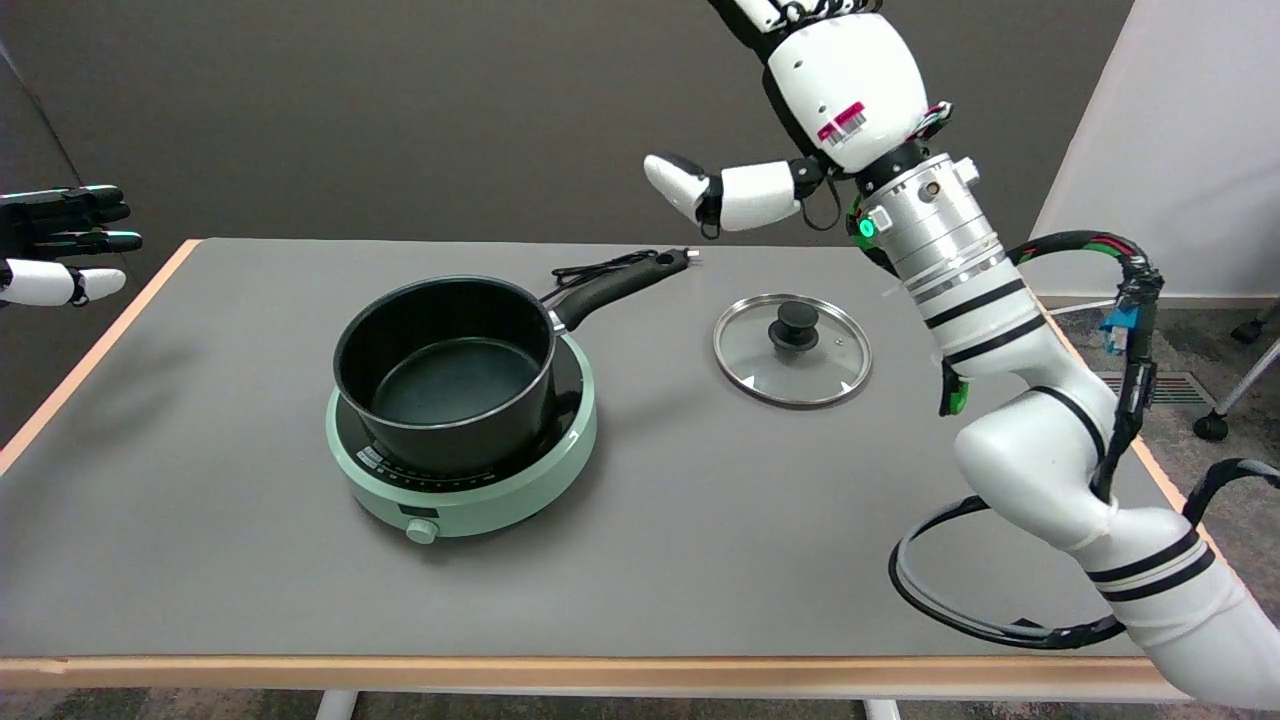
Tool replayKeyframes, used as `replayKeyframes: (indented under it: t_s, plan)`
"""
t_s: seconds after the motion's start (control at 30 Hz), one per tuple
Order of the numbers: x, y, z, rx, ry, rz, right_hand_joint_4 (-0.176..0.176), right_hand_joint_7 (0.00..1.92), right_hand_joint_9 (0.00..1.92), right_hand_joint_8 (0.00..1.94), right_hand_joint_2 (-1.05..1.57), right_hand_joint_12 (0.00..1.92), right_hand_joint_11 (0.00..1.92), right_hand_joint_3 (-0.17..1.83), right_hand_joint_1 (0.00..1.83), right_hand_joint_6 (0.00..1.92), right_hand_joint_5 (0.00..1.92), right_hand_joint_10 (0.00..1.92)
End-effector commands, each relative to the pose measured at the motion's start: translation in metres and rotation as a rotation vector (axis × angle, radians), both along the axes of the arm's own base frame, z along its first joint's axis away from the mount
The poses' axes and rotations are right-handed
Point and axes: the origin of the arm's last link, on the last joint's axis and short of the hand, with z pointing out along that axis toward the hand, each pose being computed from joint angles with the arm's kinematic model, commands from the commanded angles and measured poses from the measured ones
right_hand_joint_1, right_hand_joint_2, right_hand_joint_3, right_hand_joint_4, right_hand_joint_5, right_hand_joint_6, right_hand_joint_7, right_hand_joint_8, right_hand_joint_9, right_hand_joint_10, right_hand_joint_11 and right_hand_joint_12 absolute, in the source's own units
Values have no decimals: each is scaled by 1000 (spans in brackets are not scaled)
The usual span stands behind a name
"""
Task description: Pick up the soup pot.
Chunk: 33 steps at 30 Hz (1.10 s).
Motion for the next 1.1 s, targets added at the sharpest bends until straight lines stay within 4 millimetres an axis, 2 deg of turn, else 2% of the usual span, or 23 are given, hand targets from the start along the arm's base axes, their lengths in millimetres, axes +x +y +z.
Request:
replayKeyframes:
  t_s: [0.03,0.07,0.1,0.17,0.23,0.43,0.63,0.77,0.83,0.9,0.97,1.03,1.1]
  plan:
    - [-5,2,21,-34,-69,-24,60,89,170,146,407,451,195,858,232,141,123,163]
    - [-6,4,23,-33,-70,-17,59,111,129,89,381,553,154,911,234,135,124,246]
    - [-6,9,24,-32,-68,-4,59,109,127,87,375,555,153,908,227,135,123,243]
    - [-8,15,26,-33,-66,9,59,83,154,135,420,404,211,806,221,140,117,164]
    - [-13,20,28,-34,-60,7,57,85,121,57,359,559,135,901,202,137,114,219]
    - [-29,26,30,-9,-54,-60,60,93,130,7,382,544,117,917,107,136,147,182]
    - [-40,25,18,23,33,-95,56,44,86,131,403,314,84,835,262,141,142,156]
    - [-46,26,5,38,112,-100,25,5,36,91,391,229,14,882,353,185,84,99]
    - [-49,26,1,43,129,-103,25,3,31,36,360,177,16,867,406,189,74,32]
    - [-54,27,-2,43,143,-110,-11,-1,2,18,363,100,-1,850,408,142,61,19]
    - [-57,30,-3,46,134,-112,-21,-1,-1,-1,365,49,-1,827,412,98,30,4]
    - [-59,32,-2,44,131,-111,-4,-1,-1,-1,368,9,-1,807,418,50,-1,-1]
    - [-59,34,-3,45,126,-109,30,-1,-1,-1,377,-1,-1,806,431,13,-1,-1]
